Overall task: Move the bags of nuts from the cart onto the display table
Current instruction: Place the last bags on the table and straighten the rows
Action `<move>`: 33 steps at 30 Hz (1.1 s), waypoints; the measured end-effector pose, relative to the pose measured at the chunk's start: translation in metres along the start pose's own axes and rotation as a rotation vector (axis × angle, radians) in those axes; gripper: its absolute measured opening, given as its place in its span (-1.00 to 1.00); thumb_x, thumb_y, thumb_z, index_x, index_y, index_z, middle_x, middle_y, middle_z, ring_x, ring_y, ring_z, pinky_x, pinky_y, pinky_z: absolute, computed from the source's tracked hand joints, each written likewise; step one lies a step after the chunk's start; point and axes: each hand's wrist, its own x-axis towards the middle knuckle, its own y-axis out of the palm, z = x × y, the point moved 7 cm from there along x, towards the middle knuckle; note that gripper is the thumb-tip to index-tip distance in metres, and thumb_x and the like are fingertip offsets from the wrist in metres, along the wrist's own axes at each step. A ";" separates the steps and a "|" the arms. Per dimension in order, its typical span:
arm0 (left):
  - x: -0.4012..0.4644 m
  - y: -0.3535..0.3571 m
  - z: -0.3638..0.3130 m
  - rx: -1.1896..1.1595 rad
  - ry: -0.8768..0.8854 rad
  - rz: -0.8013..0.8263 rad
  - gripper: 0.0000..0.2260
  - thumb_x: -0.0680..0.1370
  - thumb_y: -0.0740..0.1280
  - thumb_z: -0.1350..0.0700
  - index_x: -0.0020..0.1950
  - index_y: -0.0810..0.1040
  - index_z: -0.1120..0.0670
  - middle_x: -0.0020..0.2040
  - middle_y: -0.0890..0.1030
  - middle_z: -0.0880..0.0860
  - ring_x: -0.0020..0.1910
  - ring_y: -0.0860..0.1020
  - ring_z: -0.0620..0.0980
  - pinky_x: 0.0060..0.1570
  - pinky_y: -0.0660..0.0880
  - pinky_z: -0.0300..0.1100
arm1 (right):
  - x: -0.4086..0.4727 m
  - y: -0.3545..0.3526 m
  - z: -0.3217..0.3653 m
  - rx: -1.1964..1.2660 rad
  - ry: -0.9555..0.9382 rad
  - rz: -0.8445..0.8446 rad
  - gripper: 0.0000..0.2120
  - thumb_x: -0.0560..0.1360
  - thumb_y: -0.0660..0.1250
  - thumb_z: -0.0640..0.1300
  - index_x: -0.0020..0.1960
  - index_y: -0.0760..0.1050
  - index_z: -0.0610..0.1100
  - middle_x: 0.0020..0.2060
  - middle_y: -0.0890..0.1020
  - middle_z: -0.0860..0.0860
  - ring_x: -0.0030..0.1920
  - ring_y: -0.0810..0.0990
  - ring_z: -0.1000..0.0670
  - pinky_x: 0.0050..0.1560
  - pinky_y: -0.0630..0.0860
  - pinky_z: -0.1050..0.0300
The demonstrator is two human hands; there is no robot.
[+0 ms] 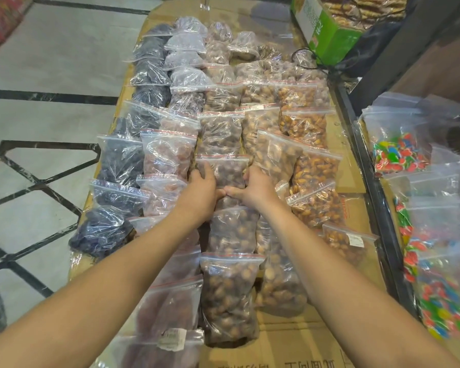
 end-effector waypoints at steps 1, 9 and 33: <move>-0.004 0.005 0.000 0.037 0.031 0.015 -0.29 0.66 0.31 0.01 0.62 -0.03 0.24 0.48 0.18 0.39 0.18 0.54 0.38 0.08 0.52 0.06 | -0.002 0.001 -0.004 0.006 0.011 0.036 -0.52 0.45 0.59 0.05 0.11 0.36 -0.09 -0.09 0.50 0.10 -0.04 0.49 0.03 -0.26 0.31 0.28; -0.010 0.016 0.003 0.180 -0.011 0.223 -0.24 0.67 0.24 0.19 0.64 -0.27 0.21 0.62 -0.32 0.27 0.48 0.35 0.32 0.31 0.46 0.06 | -0.011 0.004 0.010 -0.140 -0.060 0.139 -0.33 0.45 0.59 -0.01 0.40 0.37 -0.22 0.25 0.56 -0.03 0.22 0.54 0.00 0.04 0.35 0.18; -0.025 0.030 -0.011 0.397 0.111 0.402 -0.19 0.64 0.20 0.24 0.60 -0.39 0.20 0.60 -0.41 0.19 0.62 -0.28 0.20 0.59 -0.10 0.15 | -0.045 0.038 0.015 -0.622 -0.069 0.453 -0.20 0.65 0.13 -0.04 0.67 -0.35 -0.03 0.62 -0.41 0.11 0.59 -0.45 -0.22 0.59 -0.24 -0.28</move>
